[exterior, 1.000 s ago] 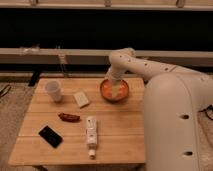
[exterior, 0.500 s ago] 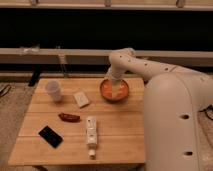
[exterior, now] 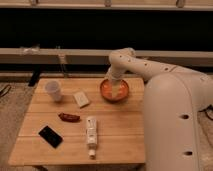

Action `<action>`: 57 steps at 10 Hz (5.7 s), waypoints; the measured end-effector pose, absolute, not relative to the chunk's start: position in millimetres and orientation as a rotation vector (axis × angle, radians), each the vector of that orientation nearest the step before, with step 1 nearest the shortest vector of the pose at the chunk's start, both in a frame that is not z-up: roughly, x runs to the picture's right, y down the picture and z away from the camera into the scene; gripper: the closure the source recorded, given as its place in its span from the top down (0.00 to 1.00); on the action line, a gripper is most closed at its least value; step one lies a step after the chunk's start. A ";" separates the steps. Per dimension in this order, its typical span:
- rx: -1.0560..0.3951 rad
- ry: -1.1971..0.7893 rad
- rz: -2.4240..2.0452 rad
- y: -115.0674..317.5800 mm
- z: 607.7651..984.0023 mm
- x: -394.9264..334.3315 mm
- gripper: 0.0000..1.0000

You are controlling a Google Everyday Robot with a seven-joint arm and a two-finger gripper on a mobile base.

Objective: Drag the ceramic bowl in a circle

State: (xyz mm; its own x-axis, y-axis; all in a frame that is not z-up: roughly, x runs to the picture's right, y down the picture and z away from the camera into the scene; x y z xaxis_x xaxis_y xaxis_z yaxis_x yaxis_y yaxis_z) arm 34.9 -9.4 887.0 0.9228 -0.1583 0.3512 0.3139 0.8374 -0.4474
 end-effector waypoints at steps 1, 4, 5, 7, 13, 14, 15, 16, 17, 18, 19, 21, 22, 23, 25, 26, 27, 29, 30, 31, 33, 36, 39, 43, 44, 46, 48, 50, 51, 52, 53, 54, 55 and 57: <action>-0.541 -0.317 -0.235 0.1 889.4 43.8 0.80; -0.593 -0.341 -0.165 32.8 896.1 68.1 0.80; -0.606 -0.345 -0.149 40.6 899.1 70.5 0.80; -0.635 -0.346 -0.116 56.4 914.2 72.0 0.80; -0.671 -0.316 -0.082 61.2 935.1 77.4 0.56; -0.672 -0.312 -0.074 64.6 930.9 82.8 0.41; -0.671 -0.312 -0.069 66.6 928.2 85.8 0.33; -0.673 -0.311 -0.063 70.2 926.0 88.7 0.25; -0.672 -0.311 -0.054 73.2 923.4 92.4 0.16; -0.679 -0.308 -0.041 79.5 920.9 98.4 0.05; -0.678 -0.306 -0.029 82.5 919.5 102.7 0.00; -0.685 -0.298 0.001 90.1 914.3 115.5 0.00; -0.682 -0.285 0.016 91.8 911.4 126.0 0.00; -0.680 -0.275 0.030 92.5 909.2 134.3 0.00; -0.650 -0.249 0.061 76.2 905.3 155.0 0.00; -0.640 -0.245 0.053 66.5 902.5 157.7 0.00; -0.632 -0.246 0.025 55.5 900.2 157.0 0.00; -0.610 -0.264 -0.054 32.1 901.0 139.1 0.00; -0.610 -0.281 -0.109 23.6 903.0 123.3 0.00; -0.606 -0.301 -0.171 15.7 906.2 103.5 0.00; -0.625 -0.347 -0.332 22.0 904.1 56.6 0.00; -0.673 -0.372 -0.474 61.0 888.0 26.8 0.00; -0.761 -0.342 -0.487 113.4 880.8 57.3 0.00; -0.789 -0.258 -0.340 116.5 890.9 121.2 0.00; -0.783 -0.216 -0.296 106.4 899.3 141.4 0.00; -0.767 -0.165 -0.258 92.0 909.5 163.0 0.00; -0.743 -0.123 -0.253 71.1 918.2 172.7 0.00; -0.723 -0.105 -0.274 54.7 924.6 166.1 0.00; -0.707 -0.104 -0.304 41.8 928.9 149.9 0.00; -0.698 -0.104 -0.329 35.2 931.0 139.6 0.00; -0.690 -0.104 -0.356 28.7 933.5 128.6 0.00; -0.682 -0.111 -0.388 22.1 936.1 112.5 0.00; -0.675 -0.118 -0.441 17.4 938.7 92.9 0.00; -0.656 -0.139 -0.527 17.1 932.5 63.8 0.00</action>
State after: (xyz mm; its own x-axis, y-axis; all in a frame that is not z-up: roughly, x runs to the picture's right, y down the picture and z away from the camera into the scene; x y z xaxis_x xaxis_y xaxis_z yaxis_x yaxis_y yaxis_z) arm 63.8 17.1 932.5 0.8603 -0.4227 0.2850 0.5082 0.6669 -0.5449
